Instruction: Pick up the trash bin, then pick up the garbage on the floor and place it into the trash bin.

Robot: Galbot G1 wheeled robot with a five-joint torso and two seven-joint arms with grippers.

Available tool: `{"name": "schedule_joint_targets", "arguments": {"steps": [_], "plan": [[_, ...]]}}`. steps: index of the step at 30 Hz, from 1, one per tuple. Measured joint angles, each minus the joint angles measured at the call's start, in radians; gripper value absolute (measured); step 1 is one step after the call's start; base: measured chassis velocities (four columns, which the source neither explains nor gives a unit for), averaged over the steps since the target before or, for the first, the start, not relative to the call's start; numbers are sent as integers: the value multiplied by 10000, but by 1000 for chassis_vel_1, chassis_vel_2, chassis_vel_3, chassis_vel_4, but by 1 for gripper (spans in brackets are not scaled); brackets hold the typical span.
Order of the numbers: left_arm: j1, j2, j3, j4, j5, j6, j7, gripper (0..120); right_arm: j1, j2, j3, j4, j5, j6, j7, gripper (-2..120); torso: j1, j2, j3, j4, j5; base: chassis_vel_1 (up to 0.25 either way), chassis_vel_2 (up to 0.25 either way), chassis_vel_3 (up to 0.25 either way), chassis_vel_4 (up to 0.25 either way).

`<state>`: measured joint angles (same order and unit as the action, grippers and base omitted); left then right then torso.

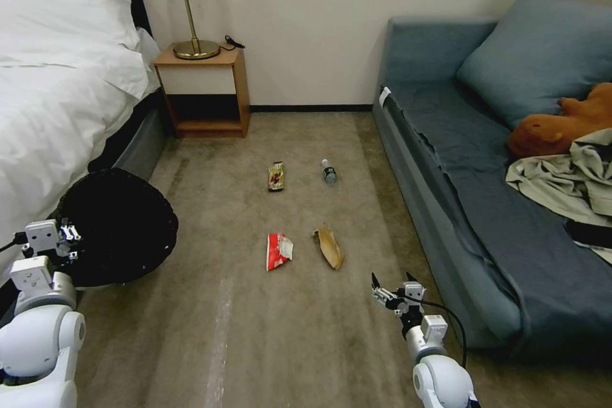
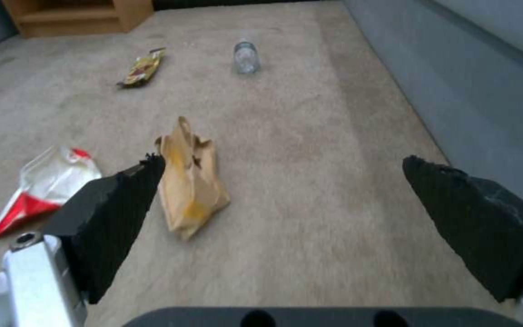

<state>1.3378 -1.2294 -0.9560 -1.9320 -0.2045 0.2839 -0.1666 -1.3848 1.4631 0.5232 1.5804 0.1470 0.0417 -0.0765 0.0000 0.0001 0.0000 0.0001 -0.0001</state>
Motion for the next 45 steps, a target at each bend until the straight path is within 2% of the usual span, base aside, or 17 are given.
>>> {"name": "schedule_joint_targets", "arguments": {"steps": [17, 30, 39, 45], "plan": [[-31, 6, 54, -32, 16, -23, 33, 5, 48, -64, -48, -132, -22, 3, -71, 100, 0, 0, 0, -1, 1, -170, 176, 171, -173], [-14, -107, 56, -38, 390, -139, 69, 5, 249, -196, -363, -474, -48, -50, -73, 100, 2, -1, 1, -2, 1, -162, 165, 146, -158], [209, -237, -20, -154, 414, -171, 59, 5, 933, -715, -1037, -843, -20, -751, 9, 100, 0, 0, -1, -1, 1, -8, 5, 6, -7], [399, -487, 25, -364, 599, -182, 49, 5, 1616, -1081, -1779, -1167, 150, -1331, 43, 100, 1, 0, 0, -1, 2, 0, 0, 0, 0]]}}
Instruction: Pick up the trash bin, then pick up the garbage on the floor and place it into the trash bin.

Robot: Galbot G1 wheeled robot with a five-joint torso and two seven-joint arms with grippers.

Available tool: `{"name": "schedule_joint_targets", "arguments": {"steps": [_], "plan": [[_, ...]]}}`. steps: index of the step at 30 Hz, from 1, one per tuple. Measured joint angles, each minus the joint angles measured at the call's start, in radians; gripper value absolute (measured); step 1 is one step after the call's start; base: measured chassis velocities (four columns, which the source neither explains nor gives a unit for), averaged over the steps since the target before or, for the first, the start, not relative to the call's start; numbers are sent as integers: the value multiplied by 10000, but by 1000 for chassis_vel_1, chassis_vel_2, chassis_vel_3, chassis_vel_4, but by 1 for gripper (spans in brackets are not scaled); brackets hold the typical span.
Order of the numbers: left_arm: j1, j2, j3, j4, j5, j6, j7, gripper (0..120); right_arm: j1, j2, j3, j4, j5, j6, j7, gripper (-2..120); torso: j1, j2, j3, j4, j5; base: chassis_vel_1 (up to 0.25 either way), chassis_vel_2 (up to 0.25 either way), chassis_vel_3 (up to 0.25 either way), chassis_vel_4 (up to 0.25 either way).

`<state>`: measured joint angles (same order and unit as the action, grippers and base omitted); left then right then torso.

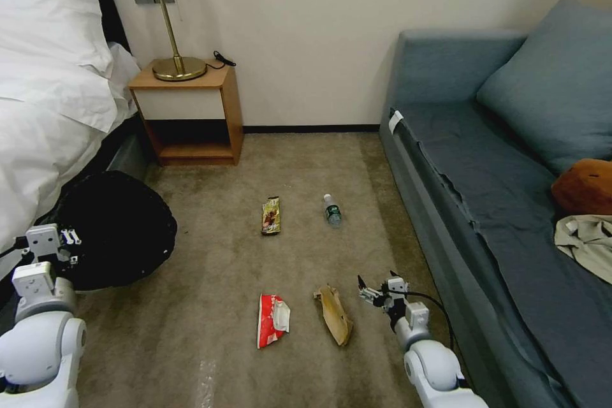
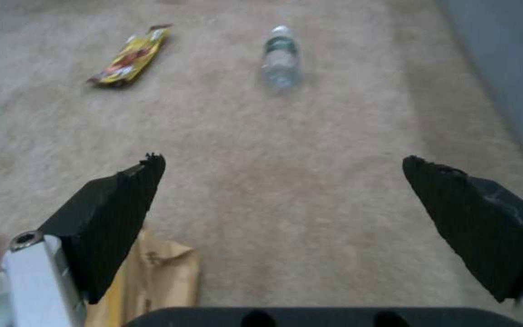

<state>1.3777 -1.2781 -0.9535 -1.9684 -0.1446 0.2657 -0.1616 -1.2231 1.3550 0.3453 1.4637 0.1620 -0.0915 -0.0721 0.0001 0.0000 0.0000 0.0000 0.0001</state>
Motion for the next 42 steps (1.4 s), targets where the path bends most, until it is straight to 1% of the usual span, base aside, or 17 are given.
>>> {"name": "schedule_joint_targets", "arguments": {"steps": [3, 4, 6, 10, 12, 16, 24, 32, 35, 42], "plan": [[87, -125, 41, -99, 107, -2, -1, 5, 616, -177, -703, -267, 355, -469, -5, 100, 0, 0, 0, 0, -1, 0, 0, 0, 0], [87, -125, 41, -99, 107, -2, -1, 5, 616, -177, -703, -267, 355, -469, -5, 100, 0, 0, 0, 0, -1, 0, 0, 0, 0], [106, -159, 16, -123, 144, -2, -2, 5, 980, -301, -1129, -471, 585, -708, -113, 100, 0, 0, 0, 0, -1, 0, 0, 0, 0], [138, -177, -50, -126, 197, -2, 0, 5, 1358, -426, -1558, -744, 901, -928, -273, 100, 0, 0, 1, 0, 1, 0, 0, 0, 0], [199, -233, -98, -187, 243, -2, 8, 5, 1757, -571, -1947, -1116, 1202, -1078, -349, 100, 0, 0, 0, 2, -1, 0, 0, 0, 0], [271, -339, -128, -308, 295, -2, 38, 5, 2057, -743, -2312, -1524, 1619, -1257, -425, 100, 0, 0, 0, 1, -1, 0, 0, 0, 0], [274, -458, -143, -442, 348, 37, 51, 5, 2075, -828, -2606, -2085, 1624, -1289, -727, 100, 0, 0, 0, 0, 0, 0, 0, 0, 0], [241, -542, -112, -447, 394, 52, 45, 5, 1987, -757, -2672, -2326, 1682, -1294, -863, 100, 0, 0, 1, 0, -1, 0, 0, 0, 0], [311, -644, -77, -451, 445, 54, 45, 5, 1889, -706, -2726, -2484, 1447, -1251, -1013, 100, 0, 0, 0, 0, -3, 0, 0, 0, 0], [264, -685, -72, -374, 520, 50, 45, 5, 1797, -555, -2813, -2935, 915, -1063, -1153, 100, 0, 0, 0, 0, -1, 0, 0, 0, 0]]}}
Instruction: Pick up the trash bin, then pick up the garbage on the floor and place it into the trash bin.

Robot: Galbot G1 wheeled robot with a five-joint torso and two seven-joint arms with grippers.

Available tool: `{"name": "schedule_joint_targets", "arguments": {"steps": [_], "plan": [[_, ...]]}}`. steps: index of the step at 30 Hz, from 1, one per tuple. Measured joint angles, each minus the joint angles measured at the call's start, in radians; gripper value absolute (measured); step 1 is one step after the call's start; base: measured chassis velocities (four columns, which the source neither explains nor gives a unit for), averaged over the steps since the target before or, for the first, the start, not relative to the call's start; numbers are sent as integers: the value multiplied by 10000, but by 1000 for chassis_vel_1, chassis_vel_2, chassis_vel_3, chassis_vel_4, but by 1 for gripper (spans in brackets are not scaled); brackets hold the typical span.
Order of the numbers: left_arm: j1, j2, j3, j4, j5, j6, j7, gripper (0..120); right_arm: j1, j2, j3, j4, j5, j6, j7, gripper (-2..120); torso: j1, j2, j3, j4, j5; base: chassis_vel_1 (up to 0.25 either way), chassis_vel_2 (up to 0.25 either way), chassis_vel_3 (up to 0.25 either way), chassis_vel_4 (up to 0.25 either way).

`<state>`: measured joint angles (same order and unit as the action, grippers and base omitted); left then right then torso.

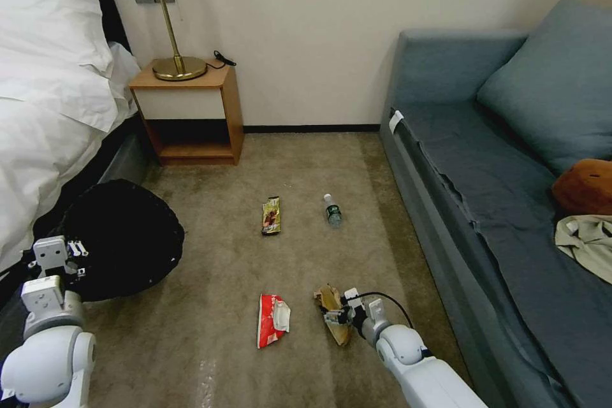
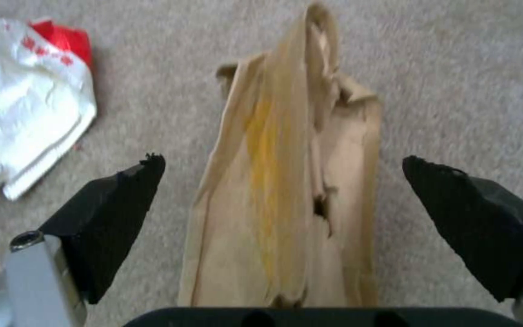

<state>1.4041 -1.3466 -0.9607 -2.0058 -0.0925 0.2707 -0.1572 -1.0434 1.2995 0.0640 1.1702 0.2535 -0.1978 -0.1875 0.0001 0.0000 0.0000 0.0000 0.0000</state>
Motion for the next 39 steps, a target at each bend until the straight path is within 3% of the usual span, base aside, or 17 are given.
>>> {"name": "schedule_joint_targets", "arguments": {"steps": [7, 9, 25, 27, 30, 39], "plan": [[-86, 2, 12, 46, 12, -1, 0, 5, 42, 11, -8, -309, -118, 101, -89, 88, 0, 0, 0, -1, -1, 0, 0, 0, 0], [-125, 12, 19, 66, 12, -1, 0, 5, 62, 8, -7, -341, -119, 120, -132, 76, 0, 0, 0, 0, -1, 0, 0, 0, 0], [-220, 160, 0, 98, -68, 62, 25, 5, 60, 113, -61, -517, -325, 252, -193, 23, 0, 0, 0, 0, -1, 0, 0, 0, 0], [-216, 194, -65, 64, -154, 118, 40, 5, 39, 109, -48, -388, -290, 230, -140, 10, 0, 0, 0, 0, -1, 0, 0, 0, 0], [-191, 203, -109, 51, -191, 119, 59, 5, 28, 82, -48, -226, -228, 163, -69, 1, -1, 0, 0, 0, 0, 0, 0, 0, 0], [-17, 170, -116, 54, -208, 9, 152, 5, 117, -12, -69, 610, 102, -52, 119, 0, 0, 0, 0, 0, -1, 0, 0, 0, 0]]}}
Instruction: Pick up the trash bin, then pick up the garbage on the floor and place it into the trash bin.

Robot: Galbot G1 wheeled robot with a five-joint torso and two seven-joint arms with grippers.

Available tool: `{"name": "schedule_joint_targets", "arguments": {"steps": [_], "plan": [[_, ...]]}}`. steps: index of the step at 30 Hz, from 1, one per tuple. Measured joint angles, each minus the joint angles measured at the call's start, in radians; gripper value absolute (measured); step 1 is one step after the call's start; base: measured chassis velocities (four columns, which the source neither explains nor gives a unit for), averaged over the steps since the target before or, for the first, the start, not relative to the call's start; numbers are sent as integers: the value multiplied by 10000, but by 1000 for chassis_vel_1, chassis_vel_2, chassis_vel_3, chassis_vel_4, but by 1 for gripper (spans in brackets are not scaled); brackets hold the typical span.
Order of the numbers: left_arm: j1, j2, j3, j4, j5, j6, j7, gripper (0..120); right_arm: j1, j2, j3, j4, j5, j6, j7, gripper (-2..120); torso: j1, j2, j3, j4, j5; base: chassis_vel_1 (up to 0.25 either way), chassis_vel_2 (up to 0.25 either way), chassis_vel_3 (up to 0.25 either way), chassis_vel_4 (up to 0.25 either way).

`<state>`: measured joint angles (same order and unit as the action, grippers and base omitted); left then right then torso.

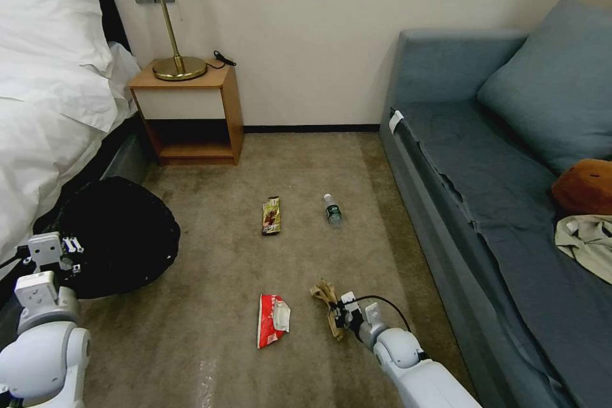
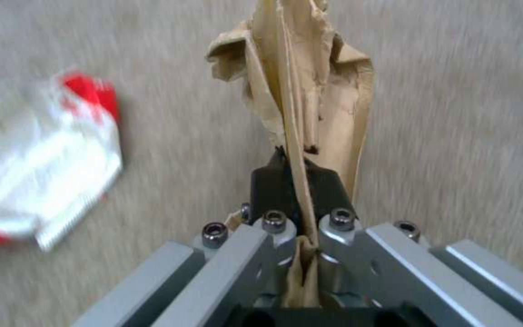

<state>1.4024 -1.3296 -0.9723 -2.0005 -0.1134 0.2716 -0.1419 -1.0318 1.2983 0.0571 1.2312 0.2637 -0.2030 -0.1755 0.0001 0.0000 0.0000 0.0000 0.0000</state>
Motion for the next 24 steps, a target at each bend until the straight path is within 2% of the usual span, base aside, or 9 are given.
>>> {"name": "schedule_joint_targets", "arguments": {"steps": [7, 9, 16, 22, 24], "plan": [[181, -47, 209, -105, 24, -11, 52, 5, 712, -176, -229, 831, 681, 118, 52, 0, 0, 0, 0, 0, 0, 0, 0, 0, 0], [206, -68, 289, -147, 55, -12, 52, 5, 1265, -436, -528, 1402, 1493, -9, 115, 0, -1, 0, 1, 0, 2, 0, 0, 0, 0], [115, -124, 470, -213, 82, 6, 55, 5, 2836, -1323, -1788, 2664, 3009, -547, 590, 0, 0, 0, 0, 0, -1, 0, 0, 0, 0], [55, -148, 618, -278, 121, 69, 125, 5, 3630, -1356, -2581, 3387, 3990, -858, 800, 0, 0, 0, 0, 0, 0, 0, 0, 0, 0], [-72, -306, 824, -281, 205, 93, 125, 5, 4411, -1056, -3349, 3572, 4574, -1053, 853, 0, 0, 0, 0, 1, 0, 0, 0, 0, 0]]}}
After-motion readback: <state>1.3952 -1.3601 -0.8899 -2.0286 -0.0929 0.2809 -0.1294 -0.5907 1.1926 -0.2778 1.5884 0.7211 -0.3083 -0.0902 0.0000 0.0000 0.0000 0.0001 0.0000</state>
